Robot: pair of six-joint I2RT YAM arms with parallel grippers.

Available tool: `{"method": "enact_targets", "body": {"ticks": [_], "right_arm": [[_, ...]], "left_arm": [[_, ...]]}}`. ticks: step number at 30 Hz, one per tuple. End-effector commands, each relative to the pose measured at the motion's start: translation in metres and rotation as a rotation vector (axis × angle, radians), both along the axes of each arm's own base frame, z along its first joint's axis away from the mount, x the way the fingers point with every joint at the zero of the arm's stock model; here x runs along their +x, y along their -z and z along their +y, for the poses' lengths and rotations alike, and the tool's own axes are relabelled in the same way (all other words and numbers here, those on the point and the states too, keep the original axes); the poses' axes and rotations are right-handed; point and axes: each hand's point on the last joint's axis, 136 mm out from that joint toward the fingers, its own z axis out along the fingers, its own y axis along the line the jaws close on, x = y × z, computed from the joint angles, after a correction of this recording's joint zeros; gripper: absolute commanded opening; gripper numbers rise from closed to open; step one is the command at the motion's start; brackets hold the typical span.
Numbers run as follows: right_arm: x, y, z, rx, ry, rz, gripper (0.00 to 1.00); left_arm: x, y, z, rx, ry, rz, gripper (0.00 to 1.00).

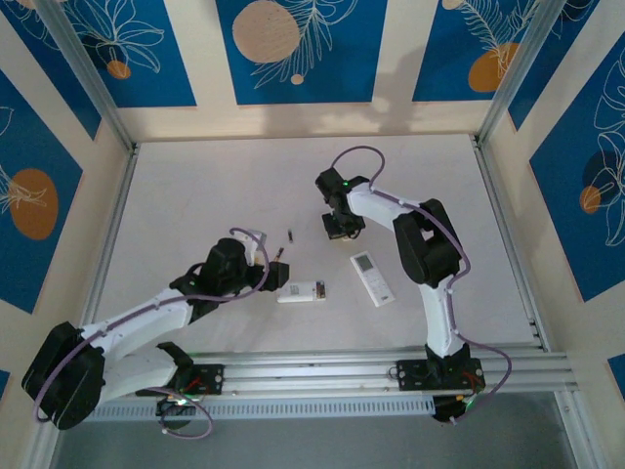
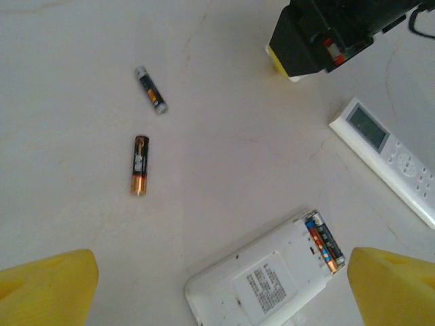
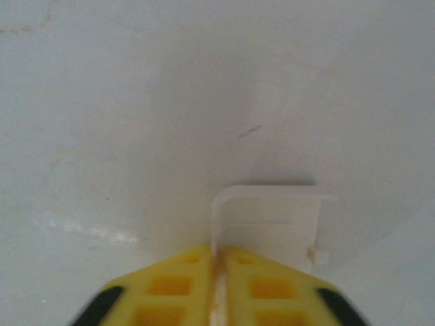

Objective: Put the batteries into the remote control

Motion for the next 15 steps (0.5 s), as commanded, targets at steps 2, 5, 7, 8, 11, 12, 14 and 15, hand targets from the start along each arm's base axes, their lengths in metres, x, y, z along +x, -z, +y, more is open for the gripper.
{"method": "enact_targets", "body": {"ticks": [2,5,7,8,11,12,14,15], "right_arm": [[-0.004,-0.051,0.012,0.150,-0.006,-0.067,0.02],[-0.015,-0.122,0.031,0.484,-0.023,-0.113,0.01],[-0.030,-0.170,0.035,0.749,-0.032,-0.111,0.01],[-0.035,-0.190,0.036,0.850,-0.043,-0.112,0.01],[-0.062,-0.238,0.033,1.077,-0.098,-0.095,0.01],[-0.072,-0.249,0.032,1.114,-0.122,-0.094,0.01],[-0.090,-0.265,0.033,1.157,-0.176,-0.104,0.01],[-0.096,-0.272,0.032,1.174,-0.193,-0.106,0.01]], "left_arm": [[0.003,-0.041,-0.022,-0.093,0.138,-0.250,0.92],[-0.003,-0.092,-0.038,-0.151,0.286,-0.594,0.94],[-0.004,-0.120,-0.048,-0.129,0.360,-0.802,0.97],[-0.005,-0.130,-0.055,-0.109,0.408,-0.873,0.97],[-0.005,-0.155,-0.079,-0.089,0.548,-0.996,0.99],[-0.002,-0.161,-0.087,-0.097,0.572,-1.026,0.99],[0.003,-0.178,-0.096,-0.125,0.583,-1.102,1.00],[0.006,-0.186,-0.100,-0.141,0.586,-1.130,1.00]]}}
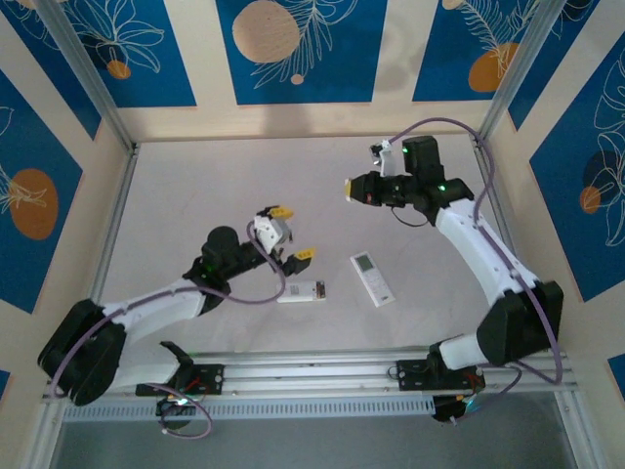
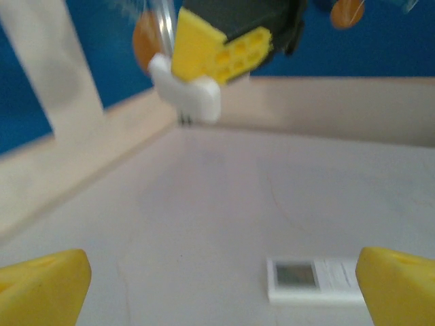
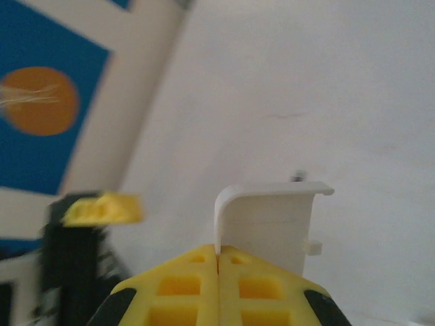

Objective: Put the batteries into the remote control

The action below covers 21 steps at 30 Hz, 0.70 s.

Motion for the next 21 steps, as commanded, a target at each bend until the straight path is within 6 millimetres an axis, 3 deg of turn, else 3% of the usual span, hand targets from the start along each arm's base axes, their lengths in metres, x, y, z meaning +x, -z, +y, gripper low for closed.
{"method": "enact_targets", "body": {"ticks": [1,7,12,15,21], "right_arm": [[-0.045,-0.016,0.022,0.164,-0.200,0.071,0.01],[-0.068,-0.035,0.028,0.209,-0.267,0.042,0.01],[-0.077,-0.042,0.037,0.217,-0.304,0.014,0.02],[-0.080,-0.044,0.041,0.220,-0.323,0.006,0.02],[-0.079,-0.040,0.041,0.215,-0.314,0.027,0.03]], "left_arm": [[-0.009,-0.058,-0.021,-0.077,0.125,-0.280,1.00],[-0.001,-0.075,-0.045,-0.088,0.217,-0.314,1.00],[-0.003,-0.077,-0.057,-0.081,0.301,-0.279,0.97],[-0.001,-0.075,-0.061,-0.083,0.310,-0.270,0.87],[-0.008,-0.075,-0.062,-0.080,0.353,-0.287,0.59]]}}
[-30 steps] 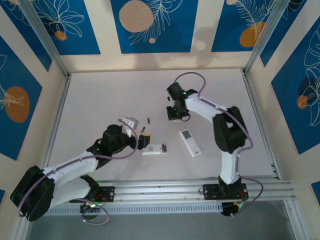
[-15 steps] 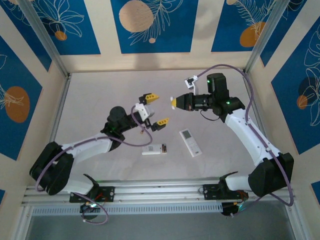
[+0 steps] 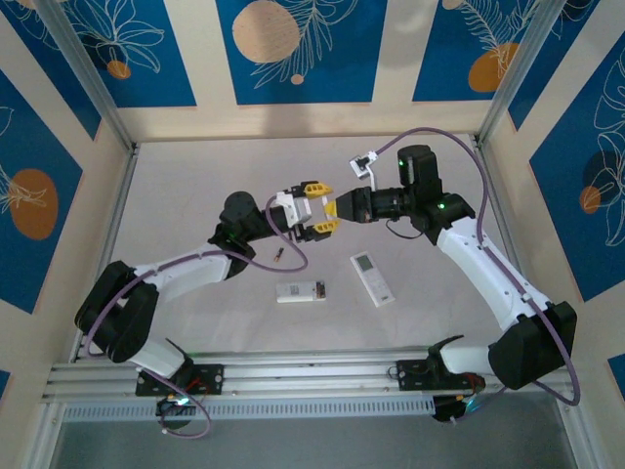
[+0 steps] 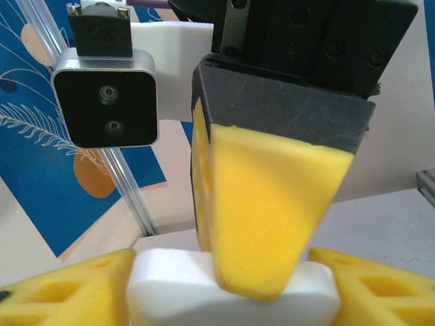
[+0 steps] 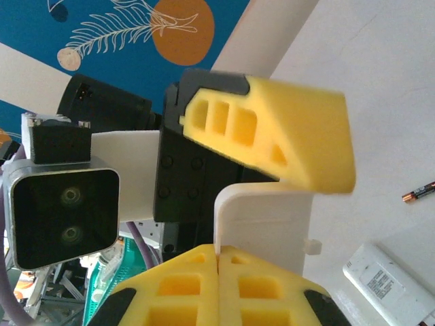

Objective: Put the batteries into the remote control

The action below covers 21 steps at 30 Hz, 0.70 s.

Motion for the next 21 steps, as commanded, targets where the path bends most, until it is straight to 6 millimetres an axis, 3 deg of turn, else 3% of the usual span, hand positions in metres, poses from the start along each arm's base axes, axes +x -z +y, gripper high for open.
{"method": "enact_targets", "body": {"ticks": [1,7,10,11,13,16,18,21], "right_arm": [[-0.007,-0.005,0.000,0.017,-0.018,0.026,0.04],[0.000,-0.005,-0.006,-0.003,0.032,0.040,0.16],[0.009,-0.007,-0.022,-0.038,0.113,0.026,0.28],[0.017,-0.006,-0.034,-0.065,0.185,0.013,0.32],[0.035,0.004,-0.068,-0.133,0.392,-0.004,0.42],[0.048,0.033,-0.117,-0.222,0.657,0.035,0.53],[0.045,0.046,-0.131,-0.233,0.717,0.073,0.55],[0.038,0.057,-0.135,-0.241,0.732,0.106,0.56]], "left_arm": [[-0.012,-0.009,-0.005,-0.001,0.070,-0.045,0.54],[-0.015,0.003,-0.002,0.080,0.062,-0.014,0.46],[-0.005,0.021,0.001,0.221,0.001,0.080,0.44],[0.001,0.031,0.003,0.299,-0.028,0.114,0.44],[0.012,0.072,0.013,0.512,-0.103,0.245,0.44],[0.032,0.122,0.032,0.796,-0.228,0.420,0.44],[0.044,0.149,0.037,0.934,-0.276,0.513,0.44],[0.046,0.175,0.025,1.025,-0.236,0.578,0.44]]}}
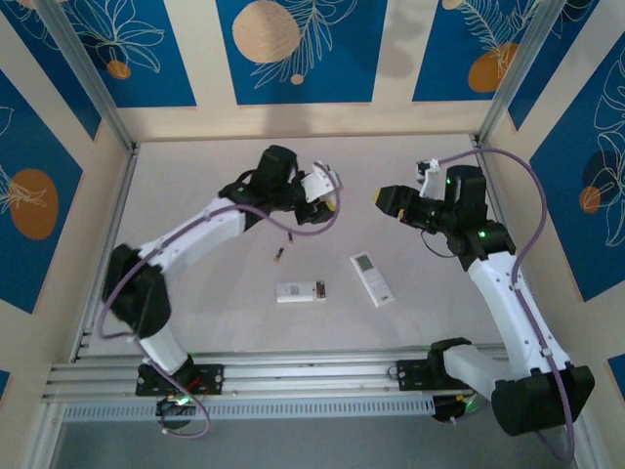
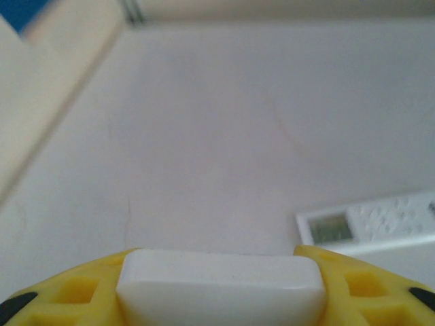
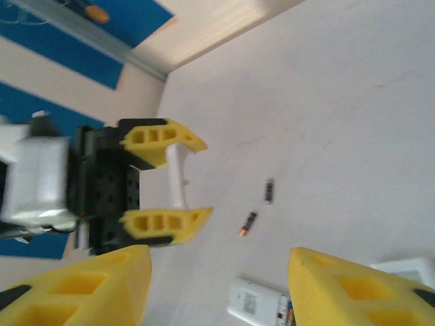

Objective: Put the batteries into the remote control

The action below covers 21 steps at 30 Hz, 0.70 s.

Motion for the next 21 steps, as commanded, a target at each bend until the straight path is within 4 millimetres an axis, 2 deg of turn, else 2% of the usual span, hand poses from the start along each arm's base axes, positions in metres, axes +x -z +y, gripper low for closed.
{"method": "enact_targets", "body": {"ticks": [1,4,9,14,16,18,20,21], "right_arm": [[-0.002,0.029,-0.016,-0.043,0.105,0.097,0.57],[-0.007,0.034,-0.023,-0.071,0.123,0.113,0.57],[-0.013,0.036,-0.029,-0.078,0.136,0.112,0.58],[-0.013,0.039,-0.031,-0.068,0.135,0.115,0.58],[-0.013,0.040,-0.033,-0.078,0.140,0.112,0.58],[-0.009,0.041,-0.035,-0.108,0.137,0.078,0.60],[-0.001,0.044,-0.037,-0.155,0.119,0.004,0.69],[0.004,0.044,-0.036,-0.180,0.103,-0.046,0.72]], "left_arm": [[-0.029,0.091,0.023,0.324,0.005,0.262,0.44],[-0.028,0.118,0.007,0.384,0.032,0.330,0.44],[-0.034,0.172,0.001,0.589,0.081,0.388,0.45],[-0.025,0.199,0.002,0.651,0.053,0.378,0.48],[-0.022,0.199,0.001,0.659,0.048,0.359,0.55],[-0.020,0.190,-0.003,0.636,0.048,0.331,0.72],[-0.020,0.167,-0.011,0.564,0.050,0.297,0.80],[-0.019,0.147,-0.017,0.493,0.039,0.267,0.83]]}}
